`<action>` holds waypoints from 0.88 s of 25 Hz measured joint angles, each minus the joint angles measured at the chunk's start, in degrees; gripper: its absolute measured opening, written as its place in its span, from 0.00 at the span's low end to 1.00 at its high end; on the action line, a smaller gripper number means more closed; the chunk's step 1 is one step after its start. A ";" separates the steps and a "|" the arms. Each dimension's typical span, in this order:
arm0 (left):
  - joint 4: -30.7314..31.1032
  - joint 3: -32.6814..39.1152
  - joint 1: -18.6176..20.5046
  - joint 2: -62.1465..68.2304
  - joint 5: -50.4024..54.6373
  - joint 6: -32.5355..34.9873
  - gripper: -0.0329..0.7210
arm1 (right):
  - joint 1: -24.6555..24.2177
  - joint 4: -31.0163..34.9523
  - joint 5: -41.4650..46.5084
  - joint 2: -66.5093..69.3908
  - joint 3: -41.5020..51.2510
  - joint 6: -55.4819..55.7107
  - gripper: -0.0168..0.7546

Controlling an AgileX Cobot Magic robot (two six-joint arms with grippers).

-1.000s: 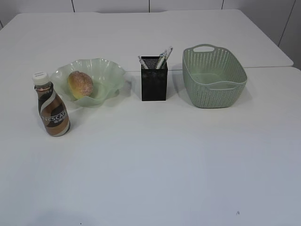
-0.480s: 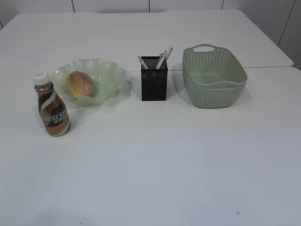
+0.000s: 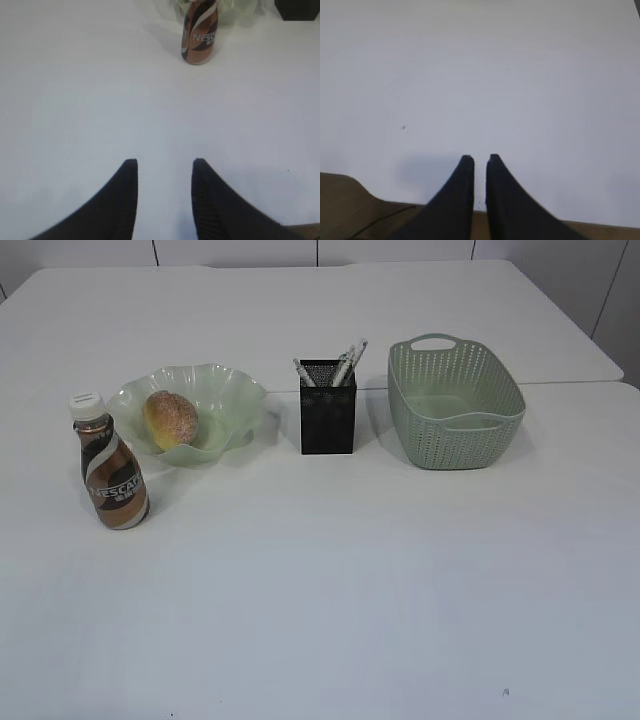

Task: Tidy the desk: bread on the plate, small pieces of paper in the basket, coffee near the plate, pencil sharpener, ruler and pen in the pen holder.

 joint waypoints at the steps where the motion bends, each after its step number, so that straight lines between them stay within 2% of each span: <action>1: 0.00 0.00 0.45 -0.92 0.00 0.00 0.37 | -0.11 0.25 0.00 0.07 0.00 -0.37 0.15; 2: 0.00 0.00 0.73 -1.86 0.00 0.00 0.37 | -0.52 0.61 0.00 -0.49 0.00 -0.77 0.17; 3: 0.00 0.00 1.07 -2.80 0.00 0.00 0.37 | -1.26 1.34 0.00 -1.36 0.00 -1.59 0.30; 6: 0.12 0.00 1.43 -2.94 0.00 0.00 0.37 | -1.98 2.22 0.00 -2.75 0.02 -2.72 0.50; 7: 0.12 0.00 1.43 -2.94 0.00 0.00 0.37 | -2.07 2.47 0.00 -3.41 0.12 -3.10 0.63; 8: 0.12 0.00 1.43 -2.94 0.00 0.00 0.37 | -2.07 2.59 0.00 -3.65 0.12 -3.24 0.66; 9: 0.12 0.00 1.43 -2.94 0.00 0.00 0.37 | -2.07 2.69 0.00 -4.18 0.12 -3.47 0.75; 10: 0.12 0.00 1.43 -2.94 0.00 0.00 0.37 | -2.07 2.69 0.00 -4.18 0.12 -3.47 0.75; 11: 0.12 0.00 1.43 -2.94 0.00 0.00 0.37 | -2.18 2.87 0.00 -4.93 0.12 -3.61 0.83; 16: 0.12 0.00 1.43 -2.94 0.00 0.00 0.37 | -2.18 2.87 0.00 -6.38 0.12 -3.61 0.83; 22: 0.12 0.00 1.43 -2.94 0.00 0.00 0.36 | -2.18 2.92 0.00 -7.52 0.12 -3.64 0.75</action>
